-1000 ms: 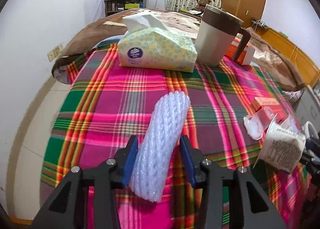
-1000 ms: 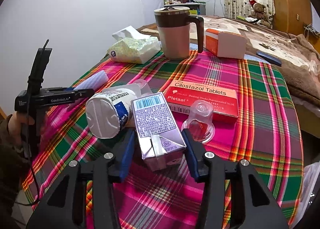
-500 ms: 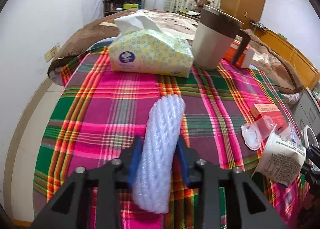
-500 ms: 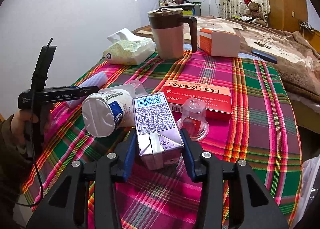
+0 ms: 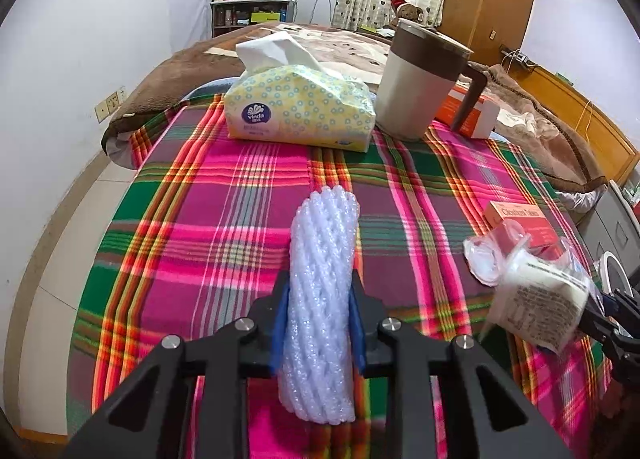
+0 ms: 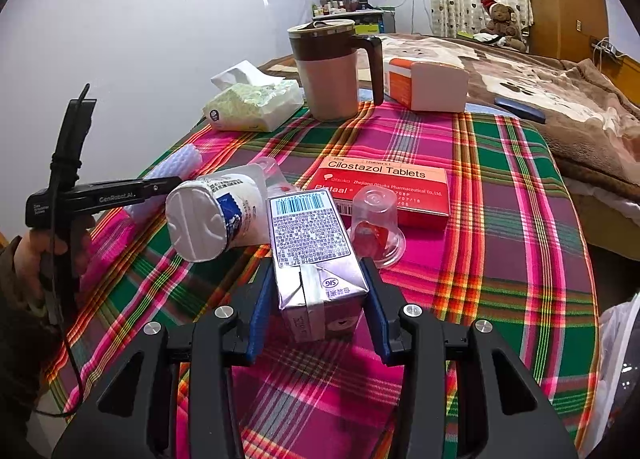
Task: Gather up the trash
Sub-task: 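Carry the milk carton and foam sleeve over the white bin and open both tools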
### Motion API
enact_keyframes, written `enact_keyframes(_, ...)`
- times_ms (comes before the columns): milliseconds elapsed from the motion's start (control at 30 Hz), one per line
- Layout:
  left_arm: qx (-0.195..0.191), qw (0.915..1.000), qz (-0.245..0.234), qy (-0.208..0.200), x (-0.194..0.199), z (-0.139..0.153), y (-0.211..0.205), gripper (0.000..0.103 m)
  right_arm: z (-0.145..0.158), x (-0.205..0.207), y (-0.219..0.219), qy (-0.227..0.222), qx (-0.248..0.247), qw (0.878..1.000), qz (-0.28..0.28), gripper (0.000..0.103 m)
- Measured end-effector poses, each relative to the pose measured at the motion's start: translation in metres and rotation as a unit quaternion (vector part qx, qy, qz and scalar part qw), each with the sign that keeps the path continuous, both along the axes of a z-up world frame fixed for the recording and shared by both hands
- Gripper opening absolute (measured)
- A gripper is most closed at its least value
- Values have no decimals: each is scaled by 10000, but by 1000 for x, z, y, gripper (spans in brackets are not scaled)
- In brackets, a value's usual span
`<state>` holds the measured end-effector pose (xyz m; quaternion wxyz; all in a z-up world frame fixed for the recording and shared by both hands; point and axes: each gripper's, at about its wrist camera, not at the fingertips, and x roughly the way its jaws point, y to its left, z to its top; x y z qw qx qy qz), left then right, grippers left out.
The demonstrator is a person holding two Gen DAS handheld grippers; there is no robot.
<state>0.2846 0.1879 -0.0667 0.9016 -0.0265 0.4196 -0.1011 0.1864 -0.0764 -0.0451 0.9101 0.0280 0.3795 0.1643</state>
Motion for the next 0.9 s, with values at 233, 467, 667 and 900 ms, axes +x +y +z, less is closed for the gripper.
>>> enact_keyframes(233, 28, 9998, -177, -126, -32, 14, -18, 27, 4, -12, -7, -94, 33, 9999, -78, 43)
enact_keyframes(467, -105, 9993, -219, -281, -67, 32, -34, 27, 10, -28, -22, -156, 183, 9995, -198, 43)
enact_keyframes(667, -73, 9983, -342, -467, -92, 49, -55, 27, 18, -41, -38, -243, 271, 9988, -334, 43)
enact_keyframes(900, -37, 9966, -539, -621, -118, 65, -86, 27, 26, -57, -61, -378, 318, 9975, -503, 43)
